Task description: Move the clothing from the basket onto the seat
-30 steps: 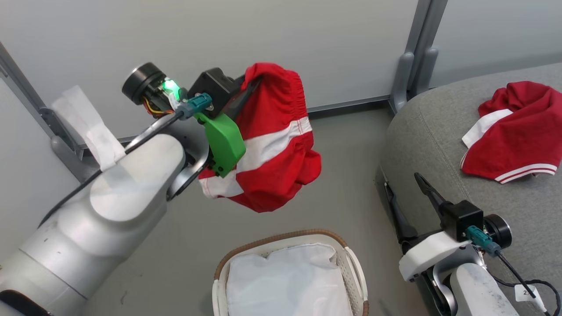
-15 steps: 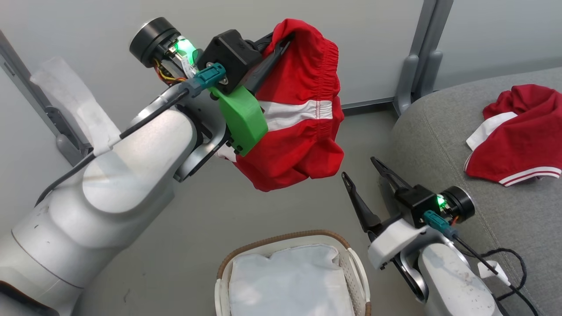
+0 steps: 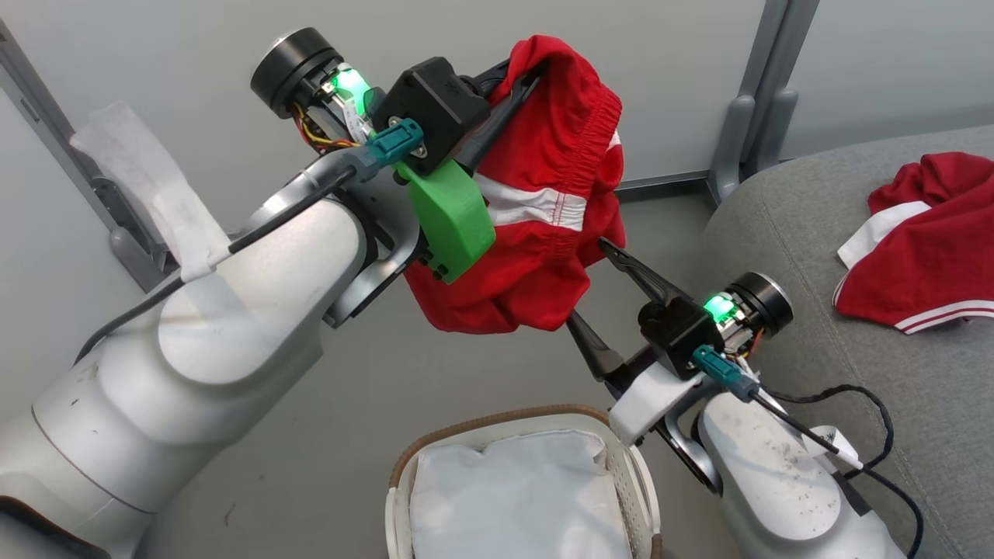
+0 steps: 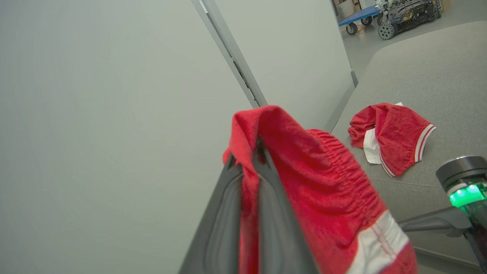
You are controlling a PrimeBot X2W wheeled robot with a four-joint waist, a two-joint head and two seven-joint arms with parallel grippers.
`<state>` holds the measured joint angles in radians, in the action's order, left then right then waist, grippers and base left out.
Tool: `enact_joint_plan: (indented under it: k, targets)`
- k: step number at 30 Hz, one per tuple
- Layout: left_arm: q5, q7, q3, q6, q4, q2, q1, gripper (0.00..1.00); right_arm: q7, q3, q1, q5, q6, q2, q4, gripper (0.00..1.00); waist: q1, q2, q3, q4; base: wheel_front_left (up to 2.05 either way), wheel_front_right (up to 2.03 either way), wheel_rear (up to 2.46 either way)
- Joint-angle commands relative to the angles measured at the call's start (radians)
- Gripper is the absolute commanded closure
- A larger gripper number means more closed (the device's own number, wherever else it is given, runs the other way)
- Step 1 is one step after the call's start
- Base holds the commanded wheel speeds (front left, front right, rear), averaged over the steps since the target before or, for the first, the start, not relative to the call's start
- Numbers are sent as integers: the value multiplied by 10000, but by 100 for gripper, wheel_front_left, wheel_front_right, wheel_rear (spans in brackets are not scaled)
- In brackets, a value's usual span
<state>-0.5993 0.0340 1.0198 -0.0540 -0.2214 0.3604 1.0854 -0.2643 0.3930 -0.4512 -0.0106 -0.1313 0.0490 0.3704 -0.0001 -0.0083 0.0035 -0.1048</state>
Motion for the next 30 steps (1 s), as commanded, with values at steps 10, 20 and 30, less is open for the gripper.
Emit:
enact_joint_plan:
  k: [10,20,30]
  targets:
    - [-68,79,95,119,155,-280,253,100,-3,990,-710,-175,11,31,-91,46,1,83,31,107,0,0,0]
    - [-314,-38,57,198,-117,-342,-15,100,-3,1342,-1219,248,11,31,-235,100,1,83,60,190,0,0,0]
    - [-993,-924,-247,291,-1054,-26,-1260,84,-3,691,-744,669,11,31,-836,100,1,83,222,12,0,0,0]
